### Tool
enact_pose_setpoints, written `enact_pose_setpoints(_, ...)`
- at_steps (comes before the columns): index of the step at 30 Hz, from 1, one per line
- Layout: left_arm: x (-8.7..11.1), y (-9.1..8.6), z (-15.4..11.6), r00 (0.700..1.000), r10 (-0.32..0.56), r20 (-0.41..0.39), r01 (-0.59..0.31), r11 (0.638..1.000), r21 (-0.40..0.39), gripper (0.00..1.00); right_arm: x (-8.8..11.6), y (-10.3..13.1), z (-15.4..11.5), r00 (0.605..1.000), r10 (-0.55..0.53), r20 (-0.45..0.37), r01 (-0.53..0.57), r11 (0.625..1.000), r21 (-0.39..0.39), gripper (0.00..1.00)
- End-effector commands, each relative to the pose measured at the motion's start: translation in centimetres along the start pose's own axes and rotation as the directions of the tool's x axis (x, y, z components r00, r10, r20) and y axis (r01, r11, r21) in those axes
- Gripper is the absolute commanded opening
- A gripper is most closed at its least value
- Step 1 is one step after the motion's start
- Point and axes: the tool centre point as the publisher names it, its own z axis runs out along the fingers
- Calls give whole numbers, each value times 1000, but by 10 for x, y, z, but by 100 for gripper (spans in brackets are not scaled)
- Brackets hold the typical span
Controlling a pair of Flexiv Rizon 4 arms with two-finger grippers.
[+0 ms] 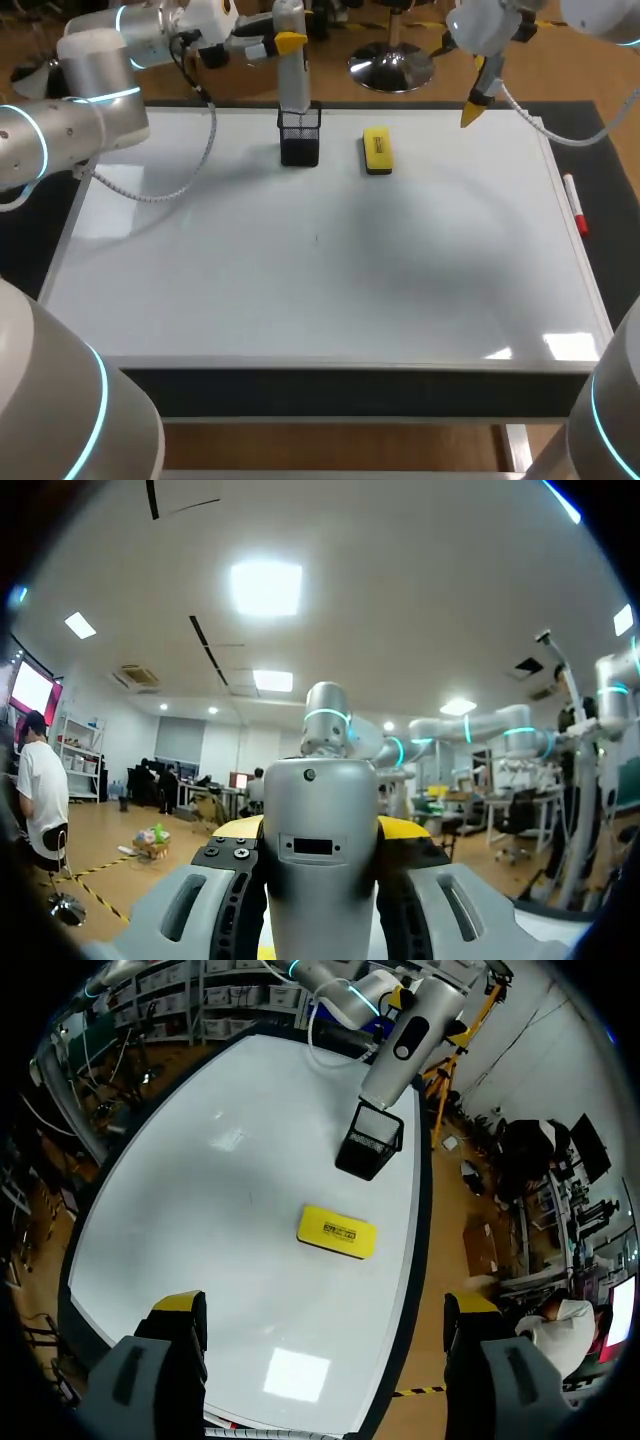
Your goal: Pick up the inspection probe, press it on each red-marked spot on the whiteboard one by one, put down the probe, pick up the eraser, and wipe off all the red marks.
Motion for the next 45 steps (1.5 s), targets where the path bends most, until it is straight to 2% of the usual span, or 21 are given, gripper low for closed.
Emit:
enact_pose_setpoints(1, 1, 5, 4, 999, 5, 34, -6, 1000, 5, 0, 0, 0, -1, 1000, -1, -4, 1, 1000, 3, 100)
enact_pose_setpoints(19, -2, 17, 0, 993, 36, 110, -37, 999, 12, 0, 0, 0, -1, 1000, -1, -4, 1, 1000, 3, 100)
enact_pose_setpoints(45, -15, 32, -4, 991, 30, 133, -35, 999, 39, 0, 0, 0, -1, 1000, -1, -4, 1, 1000, 3, 100)
